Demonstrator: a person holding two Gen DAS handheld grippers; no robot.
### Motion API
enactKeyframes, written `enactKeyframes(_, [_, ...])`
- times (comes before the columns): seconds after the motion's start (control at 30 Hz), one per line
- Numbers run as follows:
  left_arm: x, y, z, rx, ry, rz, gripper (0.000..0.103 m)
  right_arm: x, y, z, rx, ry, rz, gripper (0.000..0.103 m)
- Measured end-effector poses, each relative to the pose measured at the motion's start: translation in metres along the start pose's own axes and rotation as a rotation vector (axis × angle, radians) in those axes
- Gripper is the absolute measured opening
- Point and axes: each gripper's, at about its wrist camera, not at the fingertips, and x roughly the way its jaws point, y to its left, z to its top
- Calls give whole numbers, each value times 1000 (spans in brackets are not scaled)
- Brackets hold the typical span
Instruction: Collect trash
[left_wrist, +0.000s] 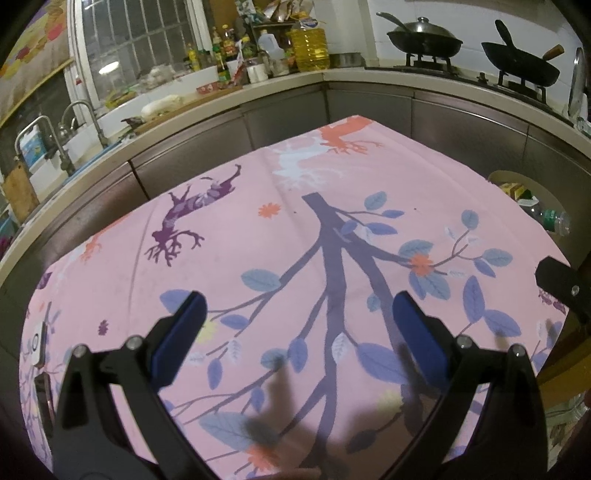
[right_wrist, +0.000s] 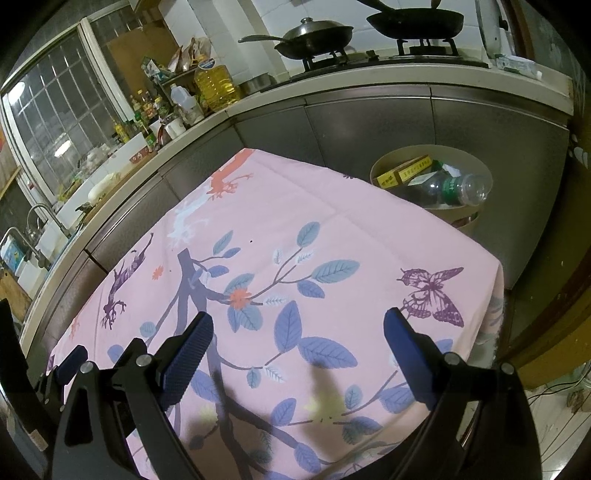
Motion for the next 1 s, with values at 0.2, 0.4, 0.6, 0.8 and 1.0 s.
enactKeyframes(0.2, [-1,-1,0,1,4,-3,97,0,0,0,0,0,0,90])
enactKeyframes(0.4, [1,-1,0,-3,17,-17,97,-2,0,1,4,-7,-1,90])
enactKeyframes(0.6, [2,-2,-1,2,28,-23,97,-4,0,1,10,-11,-1,90])
enactKeyframes(0.8, [4,-2,-2,5,35,-23,97,-4,-1,2,9,-9,0,90])
enactKeyframes(1.0, [5,-2,-3,10,37,-19,97,-4,-1,0,12,-7,-1,90])
